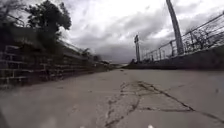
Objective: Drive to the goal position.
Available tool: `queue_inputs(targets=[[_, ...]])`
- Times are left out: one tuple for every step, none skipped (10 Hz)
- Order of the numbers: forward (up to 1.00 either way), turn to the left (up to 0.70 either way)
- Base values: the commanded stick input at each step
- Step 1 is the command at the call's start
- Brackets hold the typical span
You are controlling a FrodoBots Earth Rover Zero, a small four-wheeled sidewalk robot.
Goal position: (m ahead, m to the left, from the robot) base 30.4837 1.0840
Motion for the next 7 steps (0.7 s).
queue_inputs(targets=[[1.00, 0.00], [1.00, 0.00], [1.00, 0.00], [1.00, 0.00], [1.00, 0.00], [1.00, 0.00], [1.00, 0.00]])
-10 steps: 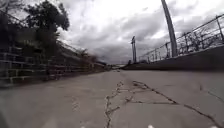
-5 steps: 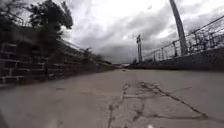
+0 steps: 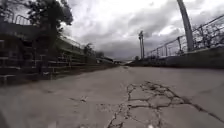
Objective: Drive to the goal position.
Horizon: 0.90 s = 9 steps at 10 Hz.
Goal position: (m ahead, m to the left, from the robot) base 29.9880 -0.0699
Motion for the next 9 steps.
queue_inputs(targets=[[1.00, 0.00], [1.00, 0.00], [1.00, 0.00], [1.00, 0.00], [1.00, 0.00], [1.00, 0.00], [1.00, 0.00], [1.00, 0.00], [1.00, 0.00]])
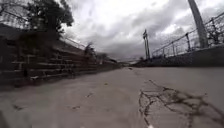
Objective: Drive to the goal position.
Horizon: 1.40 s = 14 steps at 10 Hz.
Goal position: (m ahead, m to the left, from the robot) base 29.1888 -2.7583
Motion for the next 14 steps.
queue_inputs(targets=[[1.00, 0.00], [1.00, 0.00], [1.00, 0.00], [1.00, 0.00], [1.00, 0.00], [1.00, 0.00], [1.00, 0.00], [1.00, 0.00], [1.00, 0.00], [1.00, 0.00], [1.00, 0.00], [1.00, -0.18], [1.00, -0.08], [1.00, 0.00]])
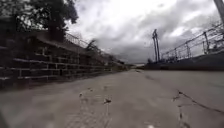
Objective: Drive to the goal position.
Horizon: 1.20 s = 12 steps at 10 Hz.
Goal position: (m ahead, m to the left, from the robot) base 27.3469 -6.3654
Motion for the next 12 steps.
queue_inputs(targets=[[1.00, 0.00], [1.00, 0.00], [1.00, 0.00], [1.00, 0.00], [1.00, 0.00], [1.00, 0.00], [1.00, 0.00], [1.00, 0.00], [1.00, 0.00], [1.00, 0.00], [1.00, 0.00], [1.00, 0.00]])
